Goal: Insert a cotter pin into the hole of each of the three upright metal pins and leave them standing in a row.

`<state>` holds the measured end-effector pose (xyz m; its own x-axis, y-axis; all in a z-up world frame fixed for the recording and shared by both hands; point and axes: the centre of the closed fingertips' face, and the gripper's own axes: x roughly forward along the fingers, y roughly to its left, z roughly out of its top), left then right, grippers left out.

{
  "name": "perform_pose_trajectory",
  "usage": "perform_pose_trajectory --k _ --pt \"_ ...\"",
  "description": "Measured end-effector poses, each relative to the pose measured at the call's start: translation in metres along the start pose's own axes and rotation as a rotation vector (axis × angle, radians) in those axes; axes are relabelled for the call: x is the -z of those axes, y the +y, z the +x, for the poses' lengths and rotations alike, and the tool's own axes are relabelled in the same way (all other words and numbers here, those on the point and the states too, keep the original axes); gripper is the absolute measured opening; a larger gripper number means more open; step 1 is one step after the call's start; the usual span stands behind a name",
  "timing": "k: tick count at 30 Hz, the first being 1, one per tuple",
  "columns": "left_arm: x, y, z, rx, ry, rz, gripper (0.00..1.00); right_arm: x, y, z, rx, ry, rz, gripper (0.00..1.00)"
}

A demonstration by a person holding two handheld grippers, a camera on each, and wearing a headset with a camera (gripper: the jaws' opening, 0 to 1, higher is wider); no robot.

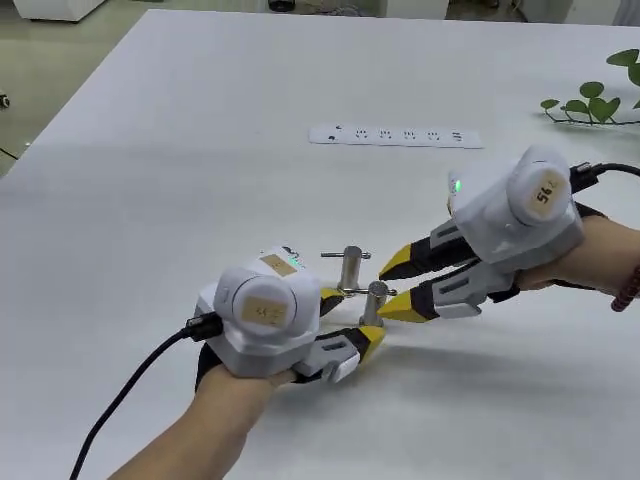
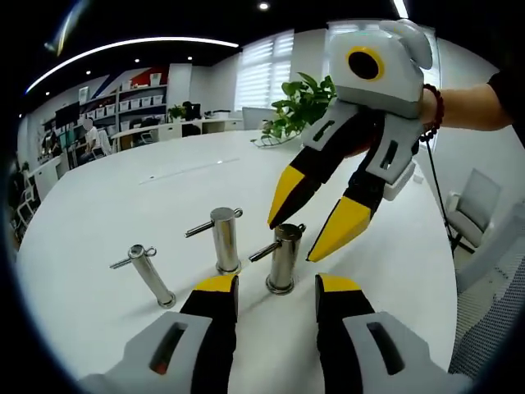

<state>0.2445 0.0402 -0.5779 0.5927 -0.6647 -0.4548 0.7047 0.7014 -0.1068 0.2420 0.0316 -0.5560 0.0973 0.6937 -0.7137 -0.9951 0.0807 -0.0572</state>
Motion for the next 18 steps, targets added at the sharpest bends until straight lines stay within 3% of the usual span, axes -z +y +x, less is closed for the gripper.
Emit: perform_pose_trajectory --k 10,18 --pt "-0.008 0.004 -0.021 -0.015 -0.019 -0.03 0.46 0.0 -0.004 0.013 -0.002 -0.036 0.114 0.19" --pt "-0.013 0.005 -0.033 -0.021 -0.038 -0.043 0.54 -0.001 -0.002 0.016 -0.012 -0.05 0.137 0.15"
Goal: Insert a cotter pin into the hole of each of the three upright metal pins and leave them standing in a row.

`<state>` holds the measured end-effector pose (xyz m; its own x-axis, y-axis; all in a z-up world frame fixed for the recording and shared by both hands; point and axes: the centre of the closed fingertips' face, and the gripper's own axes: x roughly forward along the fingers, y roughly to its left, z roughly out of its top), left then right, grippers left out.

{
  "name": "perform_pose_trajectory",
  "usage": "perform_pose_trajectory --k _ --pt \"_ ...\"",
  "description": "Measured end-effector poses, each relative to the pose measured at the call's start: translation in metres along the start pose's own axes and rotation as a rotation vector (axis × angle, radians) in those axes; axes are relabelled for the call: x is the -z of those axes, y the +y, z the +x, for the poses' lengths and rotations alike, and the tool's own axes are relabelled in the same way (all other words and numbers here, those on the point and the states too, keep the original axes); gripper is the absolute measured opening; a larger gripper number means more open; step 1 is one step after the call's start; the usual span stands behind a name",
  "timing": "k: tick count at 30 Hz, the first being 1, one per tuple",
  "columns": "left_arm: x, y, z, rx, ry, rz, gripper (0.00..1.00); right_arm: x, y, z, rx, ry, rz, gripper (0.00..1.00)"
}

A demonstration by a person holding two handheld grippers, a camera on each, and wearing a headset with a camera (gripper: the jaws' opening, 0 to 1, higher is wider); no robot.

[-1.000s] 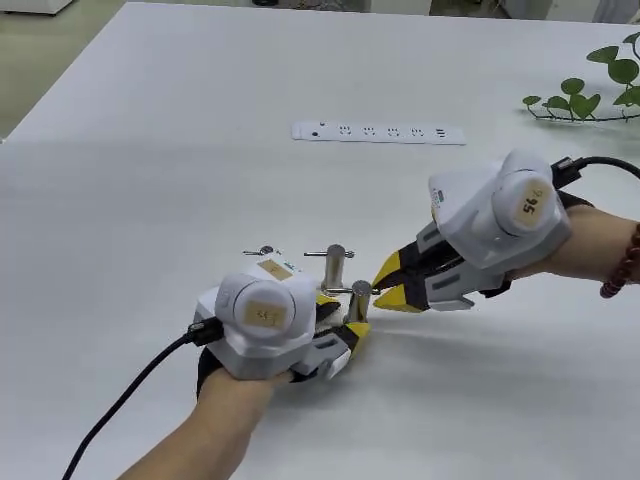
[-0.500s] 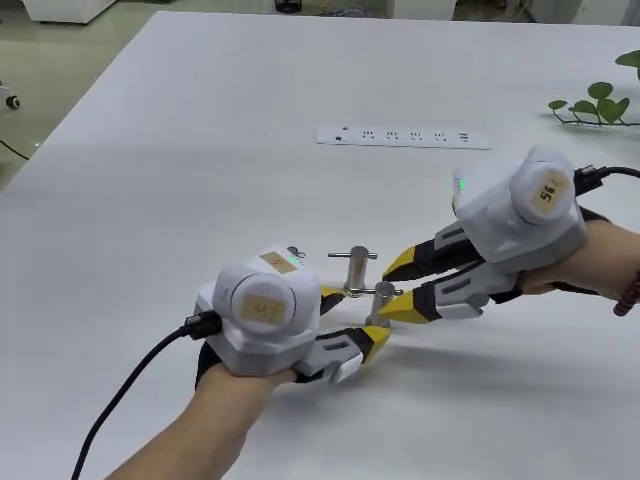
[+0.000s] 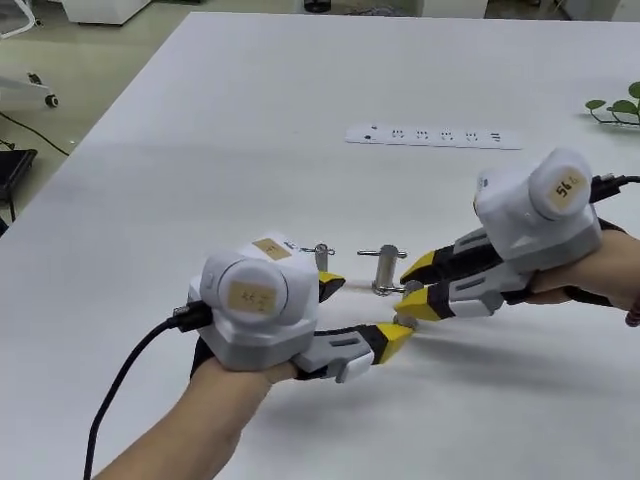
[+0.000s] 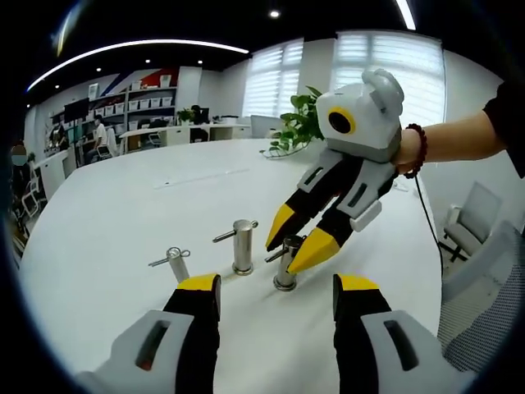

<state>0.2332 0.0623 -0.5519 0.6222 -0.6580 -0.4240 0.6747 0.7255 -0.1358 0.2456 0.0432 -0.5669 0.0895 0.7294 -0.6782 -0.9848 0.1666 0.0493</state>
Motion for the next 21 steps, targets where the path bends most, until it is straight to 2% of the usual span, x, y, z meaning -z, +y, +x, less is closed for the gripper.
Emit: perform_pose_trajectory --k 5,11,14,21 --pt "-0.001 0.001 -0.005 -0.009 -0.004 -0.009 0.57 0.0 0.003 0.002 -0.008 0.0 -0.005 0.1" --pt "-0.002 0.002 -0.014 -0.013 -0.005 -0.016 0.57 0.0 0.003 0.001 -0.008 0.0 -0.018 0.09" --pt "-0.002 0.005 -0.018 -0.027 -0.006 -0.011 0.61 0.0 0.003 0.001 -0.009 -0.004 -0.047 0.09" --pt "-0.003 0.011 -0.026 -0.049 -0.011 0.009 0.68 -0.001 0.002 0.001 -0.016 0.0 -0.061 0.09"
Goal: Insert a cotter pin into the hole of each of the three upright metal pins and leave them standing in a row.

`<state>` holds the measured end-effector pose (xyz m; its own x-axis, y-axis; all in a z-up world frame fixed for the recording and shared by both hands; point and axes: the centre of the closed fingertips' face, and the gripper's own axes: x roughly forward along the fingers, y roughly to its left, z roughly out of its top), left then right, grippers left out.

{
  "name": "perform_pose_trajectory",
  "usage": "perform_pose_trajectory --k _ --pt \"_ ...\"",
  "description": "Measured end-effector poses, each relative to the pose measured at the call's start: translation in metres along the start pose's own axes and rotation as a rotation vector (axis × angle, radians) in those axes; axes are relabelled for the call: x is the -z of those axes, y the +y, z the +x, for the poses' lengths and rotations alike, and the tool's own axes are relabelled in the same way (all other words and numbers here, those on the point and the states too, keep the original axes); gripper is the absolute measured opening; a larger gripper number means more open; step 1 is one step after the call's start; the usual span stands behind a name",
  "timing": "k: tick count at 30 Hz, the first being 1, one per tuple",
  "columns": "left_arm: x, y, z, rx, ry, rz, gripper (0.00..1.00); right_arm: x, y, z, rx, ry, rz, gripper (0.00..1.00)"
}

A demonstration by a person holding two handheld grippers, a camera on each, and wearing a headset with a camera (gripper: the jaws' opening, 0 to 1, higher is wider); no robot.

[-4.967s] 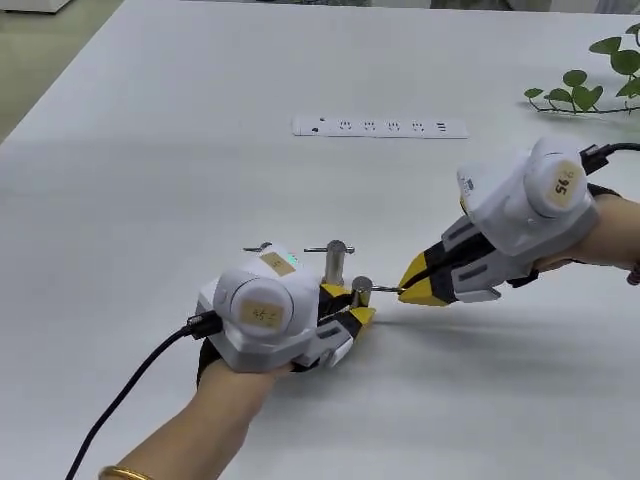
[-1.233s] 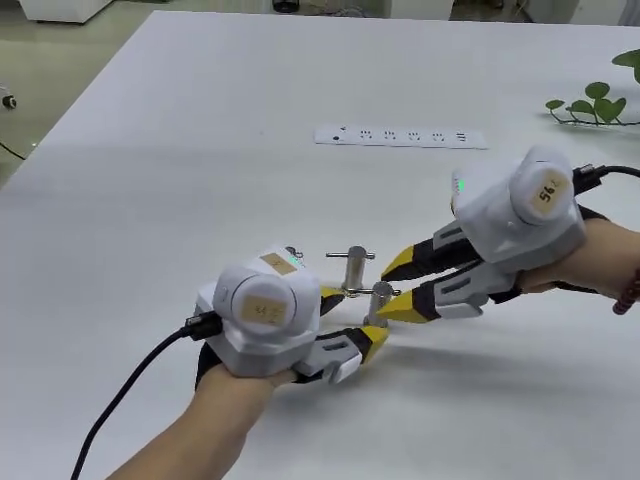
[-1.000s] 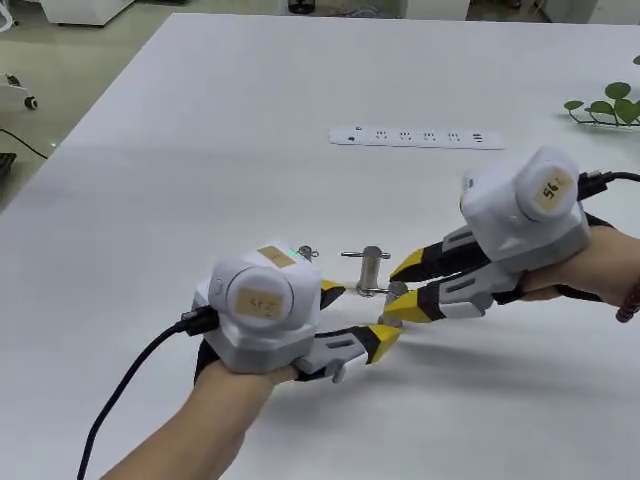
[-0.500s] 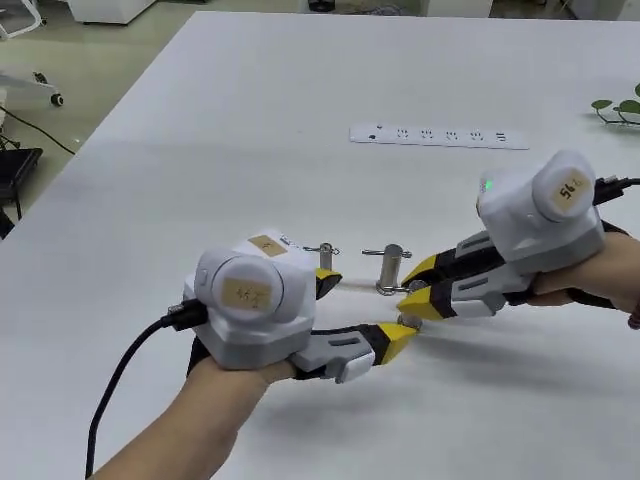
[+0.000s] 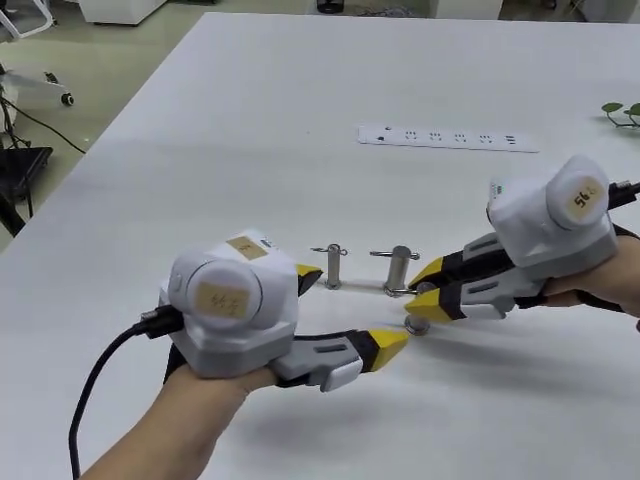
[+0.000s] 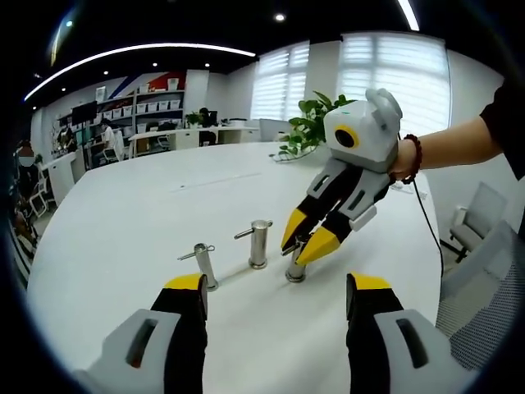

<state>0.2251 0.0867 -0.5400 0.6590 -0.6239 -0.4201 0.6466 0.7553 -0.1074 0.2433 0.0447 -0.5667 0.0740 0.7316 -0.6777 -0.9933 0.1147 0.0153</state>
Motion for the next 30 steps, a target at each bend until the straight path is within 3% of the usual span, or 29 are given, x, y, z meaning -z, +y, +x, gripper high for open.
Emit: perform_pose_trajectory --k 11,30 --pt "-0.006 0.011 -0.007 -0.026 -0.024 0.012 0.73 0.003 -0.003 -0.005 0.006 0.01 -0.014 0.08" --pt "-0.012 0.02 -0.012 -0.027 -0.057 0.031 0.87 0.008 -0.03 -0.026 0.062 0.025 -0.019 0.08"
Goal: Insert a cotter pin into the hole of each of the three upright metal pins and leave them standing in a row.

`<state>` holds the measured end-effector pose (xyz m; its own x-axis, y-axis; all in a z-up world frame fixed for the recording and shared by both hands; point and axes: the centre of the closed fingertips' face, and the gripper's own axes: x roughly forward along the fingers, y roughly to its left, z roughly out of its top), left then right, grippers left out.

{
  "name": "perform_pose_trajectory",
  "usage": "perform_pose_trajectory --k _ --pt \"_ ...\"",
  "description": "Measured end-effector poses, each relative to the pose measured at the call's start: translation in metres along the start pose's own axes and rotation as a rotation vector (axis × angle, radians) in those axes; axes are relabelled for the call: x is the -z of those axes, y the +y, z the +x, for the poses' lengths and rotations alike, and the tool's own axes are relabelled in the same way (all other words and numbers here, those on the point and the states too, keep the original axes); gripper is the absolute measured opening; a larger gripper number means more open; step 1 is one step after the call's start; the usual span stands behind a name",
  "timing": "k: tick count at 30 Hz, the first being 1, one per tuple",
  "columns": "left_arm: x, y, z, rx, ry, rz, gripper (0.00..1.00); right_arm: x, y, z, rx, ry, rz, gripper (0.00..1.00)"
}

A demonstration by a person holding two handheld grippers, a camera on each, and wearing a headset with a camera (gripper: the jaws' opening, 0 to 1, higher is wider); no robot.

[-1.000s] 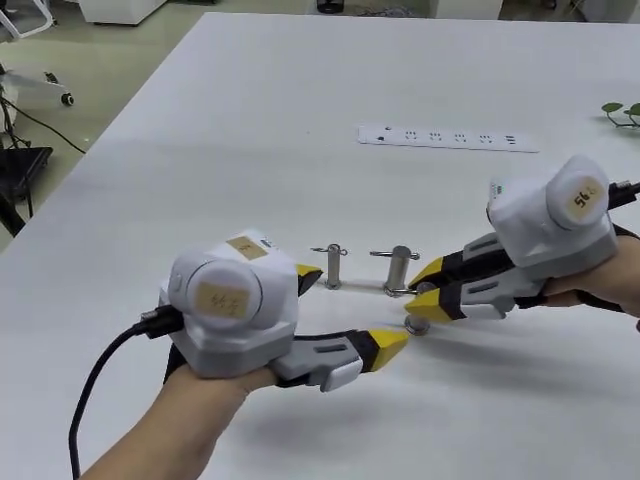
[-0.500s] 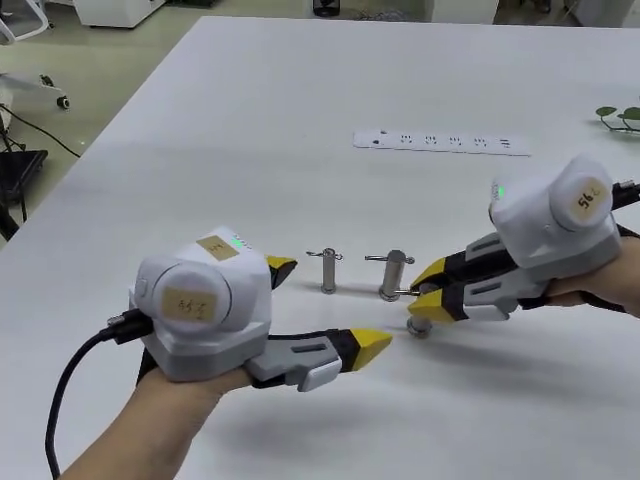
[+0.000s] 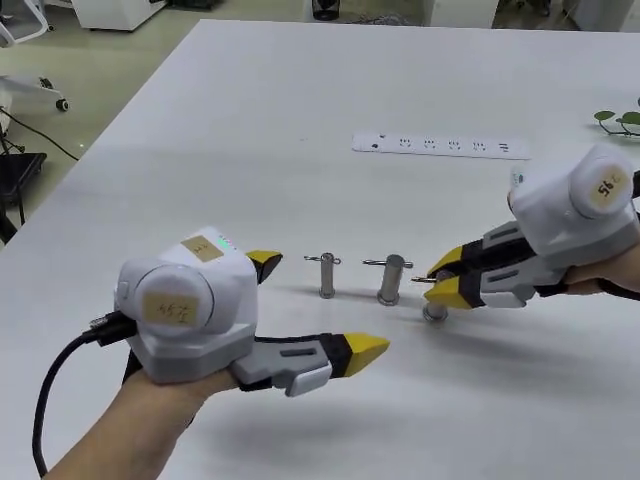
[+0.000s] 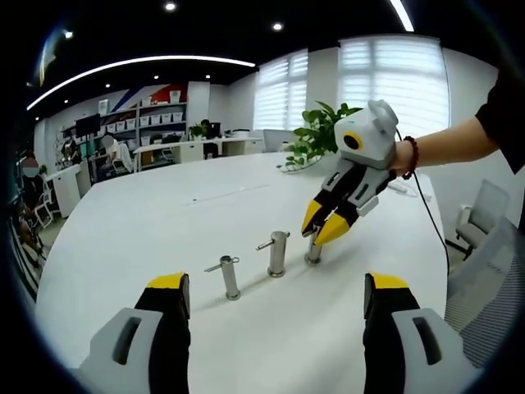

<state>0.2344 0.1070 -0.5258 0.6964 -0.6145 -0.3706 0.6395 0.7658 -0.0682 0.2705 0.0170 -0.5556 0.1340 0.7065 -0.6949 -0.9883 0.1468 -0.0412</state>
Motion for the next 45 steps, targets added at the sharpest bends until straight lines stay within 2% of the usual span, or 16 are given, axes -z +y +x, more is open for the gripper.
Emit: perform_pose_trajectory --k 15,35,45 --pt "0.001 0.005 -0.001 -0.017 -0.013 -0.018 0.87 0.008 -0.014 -0.003 0.009 0.023 -0.008 0.08" --pt "0.004 0.004 0.0 -0.011 -0.006 -0.016 0.86 0.02 -0.025 -0.002 0.003 0.061 -0.018 0.08" --pt "0.006 0.004 0.001 -0.009 0.003 -0.017 0.86 0.024 -0.03 -0.005 -0.015 0.046 -0.006 0.09"
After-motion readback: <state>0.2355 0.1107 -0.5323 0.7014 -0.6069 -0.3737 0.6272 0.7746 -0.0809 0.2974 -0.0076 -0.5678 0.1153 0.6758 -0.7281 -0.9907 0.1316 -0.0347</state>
